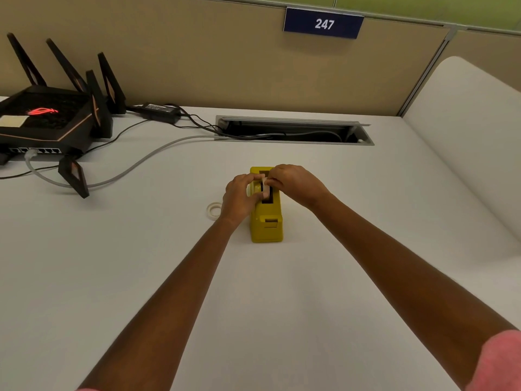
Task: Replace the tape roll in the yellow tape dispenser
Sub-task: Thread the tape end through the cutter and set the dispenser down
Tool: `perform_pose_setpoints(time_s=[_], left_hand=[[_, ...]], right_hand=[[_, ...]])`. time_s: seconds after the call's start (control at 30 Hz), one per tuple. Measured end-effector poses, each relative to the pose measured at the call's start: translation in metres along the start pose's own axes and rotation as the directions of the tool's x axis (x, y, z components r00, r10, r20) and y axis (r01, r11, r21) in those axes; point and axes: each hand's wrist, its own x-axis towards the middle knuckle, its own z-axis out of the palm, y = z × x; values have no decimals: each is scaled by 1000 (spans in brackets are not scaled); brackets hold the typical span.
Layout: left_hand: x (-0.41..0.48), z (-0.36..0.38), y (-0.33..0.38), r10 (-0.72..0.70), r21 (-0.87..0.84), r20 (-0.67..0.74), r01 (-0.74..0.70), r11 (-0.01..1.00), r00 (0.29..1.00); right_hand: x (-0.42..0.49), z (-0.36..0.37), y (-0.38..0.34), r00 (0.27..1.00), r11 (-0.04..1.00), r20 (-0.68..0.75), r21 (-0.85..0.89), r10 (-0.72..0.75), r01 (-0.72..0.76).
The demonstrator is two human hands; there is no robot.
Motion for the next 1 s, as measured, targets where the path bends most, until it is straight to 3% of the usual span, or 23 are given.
perform_pose_setpoints(time_s=[0.7, 1.0], left_hand=[[-2, -1, 2, 5, 11, 4, -5, 1000, 1000], [-2, -1, 3, 1, 7, 1, -1, 1000, 1000]], right_hand=[[1, 4, 0, 999, 996, -23, 81, 39, -37], [0, -2, 5, 999, 996, 50, 85, 17, -21]])
